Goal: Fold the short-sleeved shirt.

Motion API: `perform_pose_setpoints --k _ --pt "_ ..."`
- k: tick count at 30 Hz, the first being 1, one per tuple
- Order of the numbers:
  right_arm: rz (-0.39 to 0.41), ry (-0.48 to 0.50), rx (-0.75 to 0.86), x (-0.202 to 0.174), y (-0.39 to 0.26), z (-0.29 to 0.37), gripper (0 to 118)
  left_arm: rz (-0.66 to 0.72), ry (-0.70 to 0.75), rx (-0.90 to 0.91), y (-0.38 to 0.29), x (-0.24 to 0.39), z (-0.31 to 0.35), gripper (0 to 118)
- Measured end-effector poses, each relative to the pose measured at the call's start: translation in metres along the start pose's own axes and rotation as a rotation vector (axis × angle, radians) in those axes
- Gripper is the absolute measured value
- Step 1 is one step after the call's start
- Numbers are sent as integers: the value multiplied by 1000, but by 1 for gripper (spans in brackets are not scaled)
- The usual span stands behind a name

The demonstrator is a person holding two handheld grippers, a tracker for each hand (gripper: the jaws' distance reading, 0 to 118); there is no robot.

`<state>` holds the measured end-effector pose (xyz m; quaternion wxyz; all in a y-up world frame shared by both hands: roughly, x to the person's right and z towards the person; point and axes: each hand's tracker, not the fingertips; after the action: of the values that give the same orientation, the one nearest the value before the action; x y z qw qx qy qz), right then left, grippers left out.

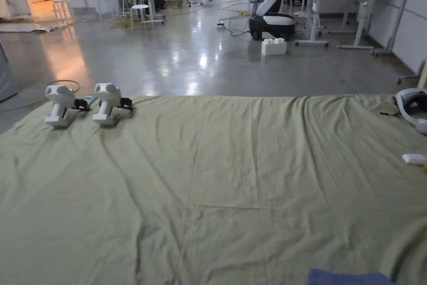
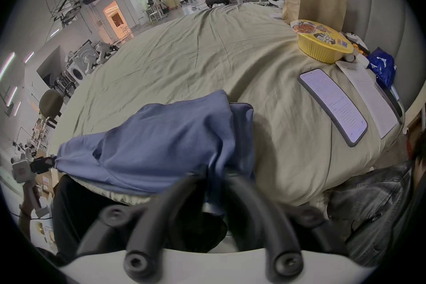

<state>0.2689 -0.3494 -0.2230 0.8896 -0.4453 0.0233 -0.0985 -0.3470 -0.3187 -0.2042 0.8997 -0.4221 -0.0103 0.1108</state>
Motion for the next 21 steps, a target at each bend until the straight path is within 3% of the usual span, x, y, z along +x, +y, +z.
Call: perform_pose_setpoints --k 1,3,5,8,10,13,16,18,21 --pt "2 -10 3 -1 -1 1 72 -1 3 5 1 0 2 103" --pt "-11 -19 16 10 0 2 74 2 -28 88 5 -2 24 103" --pt "-116 72 35 13 -1 22 74 26 -1 169 11 7 56 103" --pt "-221 199 206 -3 -7 77 74 1 4 379 7 38 129 103" --pt "-215 220 337 -18 -7 111 75 -40 -8 496 3 58 167 103" --pt "-138 190 550 -46 0 159 75 -79 24 643 -1 86 209 103" --pt "-148 180 734 -64 10 179 79 -75 56 764 -4 108 236 103" --pt "-226 163 765 -75 16 184 79 -77 46 826 -8 119 248 103" --pt "-153 253 760 -85 20 183 79 -86 -1 879 -12 129 259 102"
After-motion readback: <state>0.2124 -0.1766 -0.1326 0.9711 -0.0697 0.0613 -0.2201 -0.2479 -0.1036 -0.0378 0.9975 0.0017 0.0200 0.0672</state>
